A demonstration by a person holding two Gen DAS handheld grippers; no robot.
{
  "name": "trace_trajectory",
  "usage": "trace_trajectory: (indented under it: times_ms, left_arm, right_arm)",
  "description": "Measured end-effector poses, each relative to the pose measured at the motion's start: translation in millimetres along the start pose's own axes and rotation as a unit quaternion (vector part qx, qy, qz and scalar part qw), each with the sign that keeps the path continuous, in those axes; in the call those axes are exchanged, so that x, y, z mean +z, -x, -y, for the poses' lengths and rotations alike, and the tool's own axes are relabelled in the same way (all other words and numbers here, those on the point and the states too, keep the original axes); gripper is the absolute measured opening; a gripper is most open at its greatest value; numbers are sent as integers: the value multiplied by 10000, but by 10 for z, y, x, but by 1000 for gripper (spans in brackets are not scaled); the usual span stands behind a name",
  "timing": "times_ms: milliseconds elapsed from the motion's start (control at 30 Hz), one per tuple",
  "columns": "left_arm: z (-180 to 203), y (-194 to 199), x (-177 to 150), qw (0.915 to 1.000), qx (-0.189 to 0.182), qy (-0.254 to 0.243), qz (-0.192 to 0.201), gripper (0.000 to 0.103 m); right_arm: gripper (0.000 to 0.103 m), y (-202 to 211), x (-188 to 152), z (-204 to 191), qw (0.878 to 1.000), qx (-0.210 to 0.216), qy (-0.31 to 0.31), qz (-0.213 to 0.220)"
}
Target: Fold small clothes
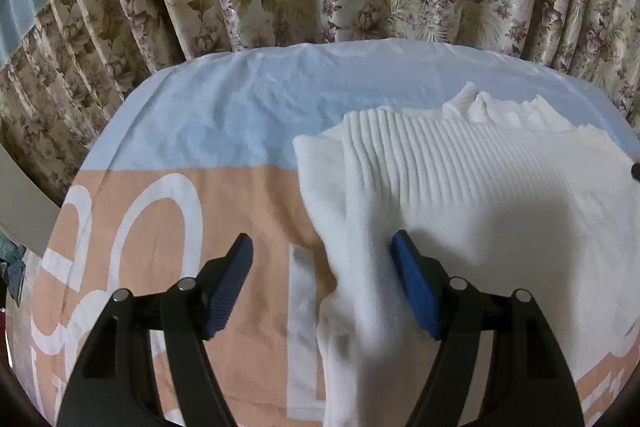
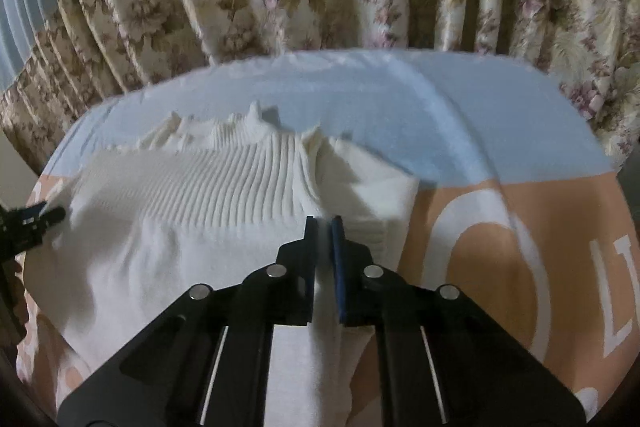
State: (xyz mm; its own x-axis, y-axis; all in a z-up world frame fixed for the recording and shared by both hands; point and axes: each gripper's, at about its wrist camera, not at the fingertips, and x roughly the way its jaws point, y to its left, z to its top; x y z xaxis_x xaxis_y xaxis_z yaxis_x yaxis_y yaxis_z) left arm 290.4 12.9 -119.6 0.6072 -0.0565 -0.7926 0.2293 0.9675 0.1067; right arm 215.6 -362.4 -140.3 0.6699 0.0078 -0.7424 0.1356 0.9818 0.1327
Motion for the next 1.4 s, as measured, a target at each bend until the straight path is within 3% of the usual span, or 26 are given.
trace_trajectory:
  times_ms: [100,300,400,467,567,633,833,1000,1100,1400]
  left_arm:
    - [16,28,-31,10000,-16,3,11,73]
    - [-113,-64,-60,9995,-191,248,-65,81]
    - [-108,22,-54,9996,-145,229,-1,81]
    - [-18,131,-63,10000,50,27,78,80]
    - [118,294,-89,9996,137,-164,207,81]
    - [249,419,-140,9991,240,-227,284,89]
    - [574,520,-316,9990,395,-168,152,97]
    - [792,470,-419,9979,538,-356,57,97]
    - [769,386,-442,9980,538,-310,-95,97]
    - [685,248,-544,9982,455,-132,-379,97]
  right_arm:
    - [7,73,-13,63,9998,-73,-127,156]
    - [8,-66,-142,165,9997,-53,-224,-69]
    - [22,22,-123,220,9988,237,-421,-53]
    - [37,164,-106,203,9988,320,-372,45]
    - [43,352,-132,43,9997,200,-20,141]
    - [50,411,-198,-114,9996,175,200,103]
    - [60,391,-530,-666,9971,32,754,47]
    - [64,278,-682,-882,9971,262,701,-116]
    - [65,236,-736,-935,9965,195,800,-166]
    - [63,312,-854,-575,9958,-191,881,-182]
